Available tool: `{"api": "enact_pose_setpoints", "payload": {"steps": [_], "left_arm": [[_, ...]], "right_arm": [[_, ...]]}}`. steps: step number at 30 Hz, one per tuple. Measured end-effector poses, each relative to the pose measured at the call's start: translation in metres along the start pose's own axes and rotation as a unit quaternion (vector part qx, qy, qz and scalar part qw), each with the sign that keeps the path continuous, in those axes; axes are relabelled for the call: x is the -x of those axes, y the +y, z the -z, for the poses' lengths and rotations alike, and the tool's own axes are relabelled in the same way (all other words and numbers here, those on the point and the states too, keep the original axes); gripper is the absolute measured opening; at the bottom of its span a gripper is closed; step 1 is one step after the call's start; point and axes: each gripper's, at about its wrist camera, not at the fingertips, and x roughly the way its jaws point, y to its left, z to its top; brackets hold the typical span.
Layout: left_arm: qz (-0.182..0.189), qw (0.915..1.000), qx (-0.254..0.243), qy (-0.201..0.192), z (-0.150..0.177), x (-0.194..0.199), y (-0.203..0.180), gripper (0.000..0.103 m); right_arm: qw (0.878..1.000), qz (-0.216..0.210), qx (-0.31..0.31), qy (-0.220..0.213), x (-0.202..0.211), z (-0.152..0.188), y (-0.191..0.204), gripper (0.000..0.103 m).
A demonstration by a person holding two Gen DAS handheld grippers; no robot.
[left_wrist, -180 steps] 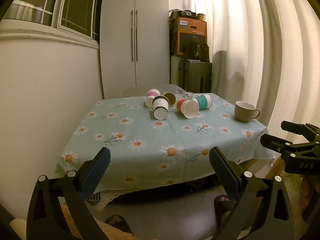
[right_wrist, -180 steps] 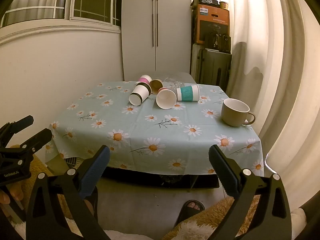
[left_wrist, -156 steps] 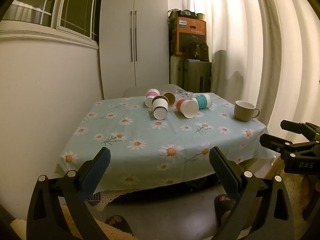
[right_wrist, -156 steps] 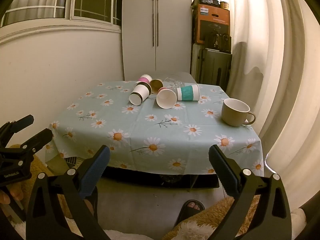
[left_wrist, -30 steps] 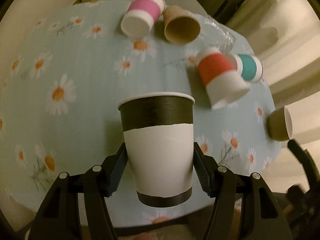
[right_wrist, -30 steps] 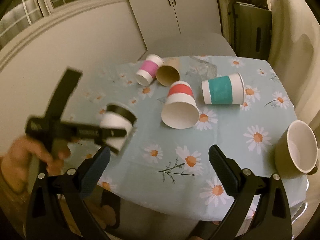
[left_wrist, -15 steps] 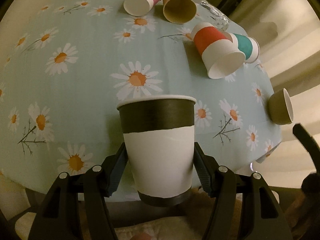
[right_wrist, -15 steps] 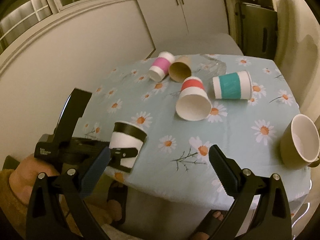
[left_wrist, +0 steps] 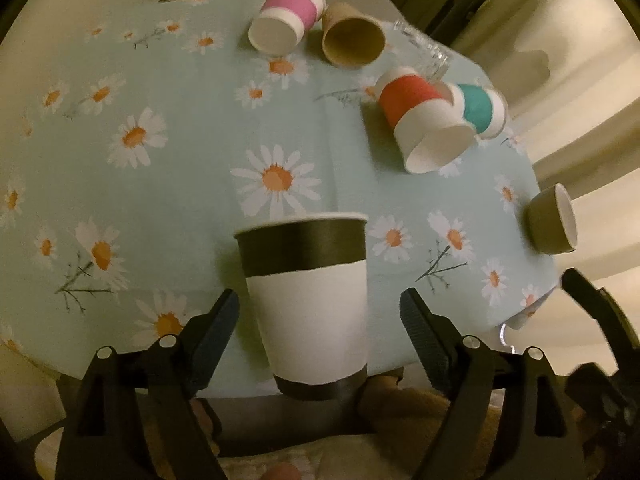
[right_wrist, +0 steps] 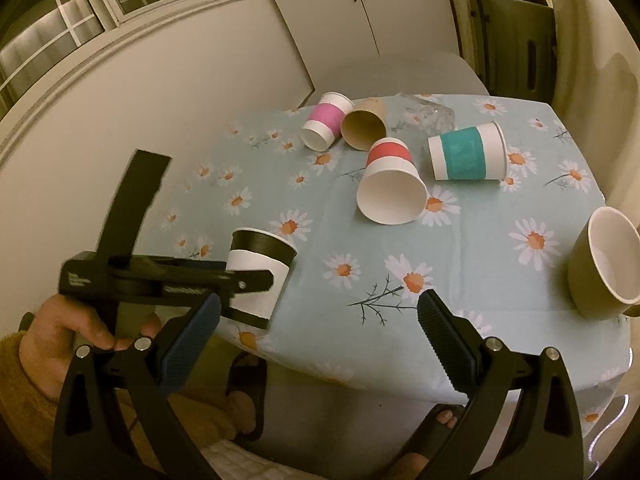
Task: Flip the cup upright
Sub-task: 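Lift the black-and-white cup with the right gripper and rotate it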
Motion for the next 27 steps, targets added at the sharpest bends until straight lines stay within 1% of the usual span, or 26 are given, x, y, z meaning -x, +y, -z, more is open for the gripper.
{"api": "enact_pose_setpoints", "payload": {"steps": [5, 8, 9, 12, 16, 19, 22, 23, 27], "left_arm": [[0.012, 0.9997, 0.008, -0.021, -0.003, 0.021, 0.008, 0.082], [0.007, 0.999, 0.015, -0.042, 0.0, 0.034, 0.012, 0.082], [0.007, 0.999, 0.012, -0.043, 0.002, 0.037, 0.012, 0.082], [0.013, 0.9988, -0.004, -0.047, 0.013, 0.046, 0.013, 0.082], [-0.009, 0.9973, -0.017, -0.072, 0.036, 0.061, 0.021, 0.082], [-0.008, 0.9959, -0.008, -0.089, 0.052, 0.07, 0.031, 0.082], [0.011, 0.9944, 0.007, -0.105, 0.064, 0.075, 0.042, 0.082], [0.012, 0.9938, 0.012, -0.11, 0.069, 0.076, 0.046, 0.082], [0.012, 0.9933, 0.018, -0.114, 0.079, 0.07, 0.056, 0.082]], "right_arm": [[1.0, -0.003, -0.003, 0.002, -0.001, 0.0, 0.001, 0.098], [1.0, -0.011, -0.007, 0.007, -0.004, -0.001, 0.003, 0.098], [1.0, -0.012, -0.008, 0.009, -0.006, -0.001, 0.004, 0.098], [1.0, -0.01, -0.006, 0.019, -0.013, 0.0, 0.008, 0.098], [0.999, -0.011, -0.005, 0.032, -0.021, 0.0, 0.013, 0.098], [0.999, -0.02, -0.018, 0.042, -0.028, -0.001, 0.014, 0.098], [0.998, -0.027, -0.029, 0.056, -0.037, -0.005, 0.019, 0.098], [0.997, -0.029, -0.03, 0.062, -0.041, -0.005, 0.022, 0.098], [0.996, -0.03, -0.032, 0.081, -0.056, -0.011, 0.036, 0.098]]}}
